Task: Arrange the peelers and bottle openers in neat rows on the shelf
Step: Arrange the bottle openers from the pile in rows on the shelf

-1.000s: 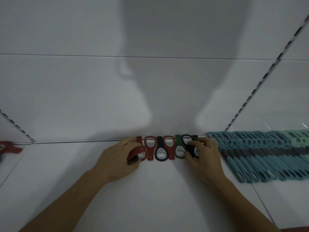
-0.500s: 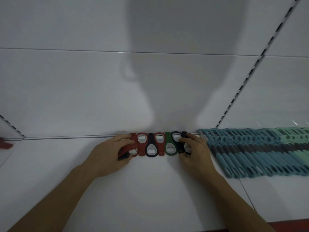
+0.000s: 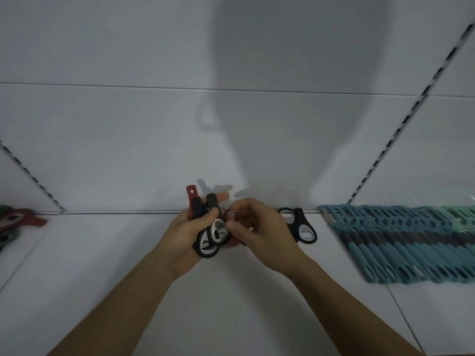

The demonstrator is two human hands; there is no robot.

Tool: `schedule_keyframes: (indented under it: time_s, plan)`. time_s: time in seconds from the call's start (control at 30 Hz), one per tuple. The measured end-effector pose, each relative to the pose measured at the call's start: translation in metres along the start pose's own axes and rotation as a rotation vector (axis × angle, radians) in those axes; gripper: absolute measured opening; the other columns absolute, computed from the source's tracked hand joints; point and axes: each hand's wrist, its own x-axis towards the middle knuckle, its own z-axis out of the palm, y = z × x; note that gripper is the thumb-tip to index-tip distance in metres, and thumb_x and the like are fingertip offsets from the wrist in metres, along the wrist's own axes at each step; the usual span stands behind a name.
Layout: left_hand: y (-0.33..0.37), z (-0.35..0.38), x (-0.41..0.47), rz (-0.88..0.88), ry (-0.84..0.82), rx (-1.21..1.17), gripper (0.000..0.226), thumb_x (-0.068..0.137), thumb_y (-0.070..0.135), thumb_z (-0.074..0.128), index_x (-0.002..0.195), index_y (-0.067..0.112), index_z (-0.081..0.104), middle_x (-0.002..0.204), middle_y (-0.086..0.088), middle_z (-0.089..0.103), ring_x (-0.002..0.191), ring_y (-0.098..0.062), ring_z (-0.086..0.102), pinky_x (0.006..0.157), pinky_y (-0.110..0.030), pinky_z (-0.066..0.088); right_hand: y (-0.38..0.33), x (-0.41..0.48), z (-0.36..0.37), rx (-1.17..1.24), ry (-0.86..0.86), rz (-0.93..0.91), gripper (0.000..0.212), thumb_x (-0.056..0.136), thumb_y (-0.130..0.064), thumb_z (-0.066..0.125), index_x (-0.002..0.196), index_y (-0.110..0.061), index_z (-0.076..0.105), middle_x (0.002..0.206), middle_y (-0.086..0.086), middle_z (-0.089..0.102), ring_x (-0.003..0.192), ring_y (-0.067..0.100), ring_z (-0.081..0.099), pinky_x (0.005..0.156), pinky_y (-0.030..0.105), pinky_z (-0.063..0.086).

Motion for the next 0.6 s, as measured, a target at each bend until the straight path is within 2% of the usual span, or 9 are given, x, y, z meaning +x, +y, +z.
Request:
schedule_keyframes:
  time_s: [0.07,0.13,0.23,0.33,0.4,0.47,0.5,0.53,0.6]
  plan:
    - [0.002,-0.001,-0.003,-0.005,0.01,0.046,0.034,0.096,0.017,0.059,0.129,0.011,0.068,0.126,-0.021,0.07,0.117,-0.04,0.067,0.093,-0.059,0.057,-0.002,0.012,0.012,0.014,0.041,0.011,0.023,0.085,-0.025,0.081,0.104,-0.026,0.068,0.084,-0.006,0.071,0.074,0.013,0.071,0.066,0.032,0.061]
    - [0.008,-0.008,-0.005,0.027,0.089,0.163,0.031,0.099,0.019,0.059,0.127,0.009,0.069,0.121,-0.016,0.073,0.114,-0.035,0.07,0.093,-0.053,0.058,0.0,0.021,0.022,0.016,0.006,0.017,0.017,0.085,-0.022,0.081,0.099,-0.024,0.071,0.084,-0.001,0.071,0.072,0.02,0.069,0.068,0.044,0.061]
    - [0.018,-0.023,-0.006,0.088,0.223,0.399,0.022,0.1,0.022,0.062,0.116,0.013,0.074,0.105,-0.006,0.079,0.099,-0.024,0.075,0.074,-0.032,0.062,0.002,0.027,0.04,0.031,-0.053,-0.009,0.007,0.089,-0.017,0.076,0.094,-0.022,0.073,0.088,-0.001,0.072,0.076,0.028,0.067,0.073,0.05,0.058]
    - [0.023,-0.045,-0.004,0.156,0.375,0.543,0.014,0.101,0.024,0.063,0.107,0.015,0.072,0.091,-0.007,0.078,0.077,-0.022,0.075,0.058,-0.032,0.059,0.0,0.033,0.054,0.048,0.088,-0.041,0.009,0.089,-0.012,0.075,0.088,-0.02,0.071,0.082,-0.002,0.072,0.074,0.024,0.068,0.071,0.051,0.058]
    - [0.025,-0.062,-0.001,0.231,0.443,0.704,0.011,0.101,0.023,0.063,0.099,0.015,0.07,0.082,-0.01,0.072,0.064,-0.018,0.068,0.055,-0.036,0.053,-0.001,0.038,0.056,-0.101,0.186,-0.156,0.012,0.084,-0.009,0.079,0.088,-0.019,0.075,0.083,-0.003,0.072,0.074,0.018,0.068,0.071,0.042,0.059]
    - [0.026,-0.079,0.001,0.297,0.448,0.935,0.009,0.099,0.024,0.066,0.093,0.017,0.068,0.08,-0.011,0.068,0.068,-0.023,0.063,0.065,-0.044,0.05,0.0,0.04,0.062,-0.331,0.149,-0.276,0.018,0.079,-0.002,0.081,0.09,-0.016,0.08,0.09,0.0,0.072,0.077,0.015,0.068,0.076,0.031,0.059]
    - [0.026,-0.085,0.001,0.313,0.42,1.007,0.005,0.097,0.025,0.069,0.093,0.022,0.068,0.079,-0.006,0.067,0.073,-0.022,0.064,0.071,-0.041,0.052,0.001,0.04,0.066,-0.409,0.093,-0.297,0.021,0.078,0.002,0.079,0.09,-0.014,0.081,0.093,0.002,0.072,0.079,0.017,0.068,0.079,0.029,0.058]
    - [0.027,-0.089,0.001,0.332,0.385,1.077,0.006,0.095,0.026,0.072,0.092,0.027,0.066,0.078,0.002,0.066,0.074,-0.017,0.064,0.072,-0.036,0.052,0.002,0.039,0.071,-0.471,0.04,-0.299,0.022,0.078,0.004,0.077,0.091,-0.012,0.081,0.097,0.005,0.071,0.082,0.02,0.069,0.081,0.03,0.058]
    - [0.026,-0.093,0.001,0.412,0.274,1.218,0.015,0.092,0.026,0.075,0.087,0.03,0.061,0.076,0.015,0.064,0.072,-0.003,0.061,0.066,-0.019,0.046,0.006,0.036,0.079,-0.569,-0.013,-0.289,0.025,0.077,0.006,0.074,0.096,-0.009,0.081,0.102,0.009,0.072,0.089,0.027,0.068,0.082,0.036,0.057]
